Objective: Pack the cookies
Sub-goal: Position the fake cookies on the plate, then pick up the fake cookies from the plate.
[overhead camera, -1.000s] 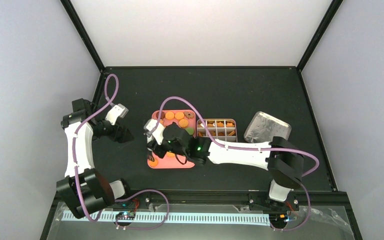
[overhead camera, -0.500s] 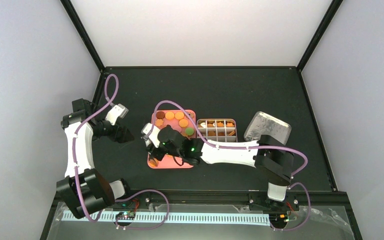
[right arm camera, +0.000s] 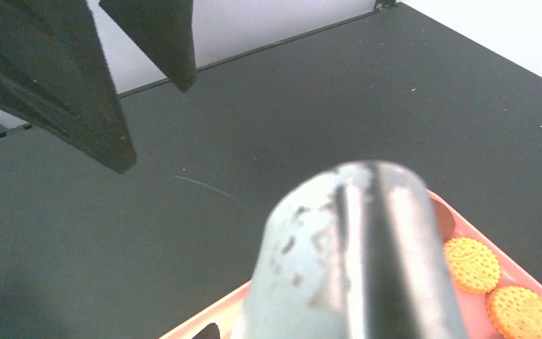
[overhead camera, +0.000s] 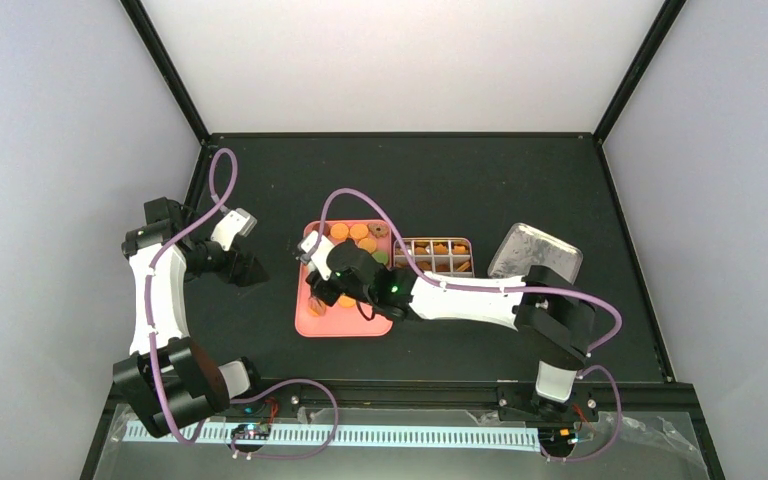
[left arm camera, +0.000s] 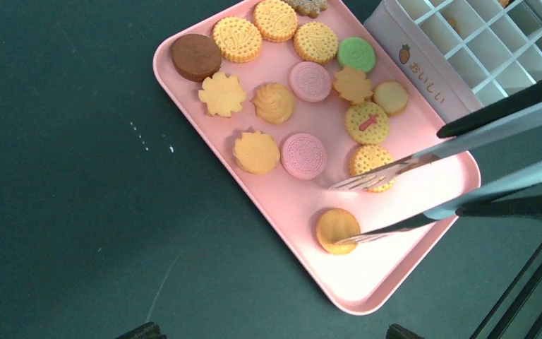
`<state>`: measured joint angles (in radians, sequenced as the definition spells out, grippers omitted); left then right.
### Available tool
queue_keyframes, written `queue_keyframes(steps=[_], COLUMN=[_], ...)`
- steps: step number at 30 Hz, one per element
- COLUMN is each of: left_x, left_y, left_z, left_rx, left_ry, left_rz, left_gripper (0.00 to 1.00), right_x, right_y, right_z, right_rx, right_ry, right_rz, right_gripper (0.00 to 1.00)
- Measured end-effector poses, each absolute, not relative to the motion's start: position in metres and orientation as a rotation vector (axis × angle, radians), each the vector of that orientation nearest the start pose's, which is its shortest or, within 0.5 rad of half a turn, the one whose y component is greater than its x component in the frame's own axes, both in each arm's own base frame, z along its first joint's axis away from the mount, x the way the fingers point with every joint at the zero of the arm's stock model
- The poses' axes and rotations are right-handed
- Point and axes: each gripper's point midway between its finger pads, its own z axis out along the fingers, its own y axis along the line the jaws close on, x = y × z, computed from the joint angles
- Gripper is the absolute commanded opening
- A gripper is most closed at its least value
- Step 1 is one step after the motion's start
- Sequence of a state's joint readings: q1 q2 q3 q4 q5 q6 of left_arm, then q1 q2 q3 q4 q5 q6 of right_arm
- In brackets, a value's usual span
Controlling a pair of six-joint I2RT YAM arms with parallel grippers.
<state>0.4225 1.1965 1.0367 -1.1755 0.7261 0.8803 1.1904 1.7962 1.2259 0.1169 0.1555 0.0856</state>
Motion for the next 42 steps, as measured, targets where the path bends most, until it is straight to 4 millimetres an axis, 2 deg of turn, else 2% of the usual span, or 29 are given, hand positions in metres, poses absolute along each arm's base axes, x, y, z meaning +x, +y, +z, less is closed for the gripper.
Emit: queue_keyframes(steps=[8, 22, 30, 36, 42], left_x=[0.249, 0.248, 0.248, 0.248, 0.248], left_y=[-0.013, -0.014, -0.014, -0.014, -0.015], left_z=[0.182, 0.182, 0.183, 0.183, 0.183], left_rx=[0.665, 0.67, 0.672, 0.672, 0.672], left_ry=[2.376, 2.375, 2.372, 2.369, 2.369], left_rz=[-0.572, -0.572, -0.573, -0.577, -0.578], left_gripper=[0.84, 0.84, 0.84, 0.84, 0.84], right_x=[0.225, 0.218, 0.221, 0.221, 0.217], right_y=[0.485, 0.493, 0.499, 0.502, 0.504], right_z=[0.187, 0.199, 0.178, 0.177, 0.177], right_rx=[-1.002, -1.016, -1.035, -1.034, -1.046], right_ry=[1.817, 1.787, 1.811, 1.804, 1.794], right_rz=[0.654, 0.719, 0.697, 0.7, 0.696], right_gripper=[0.39, 0.4, 0.41, 0.42, 0.29])
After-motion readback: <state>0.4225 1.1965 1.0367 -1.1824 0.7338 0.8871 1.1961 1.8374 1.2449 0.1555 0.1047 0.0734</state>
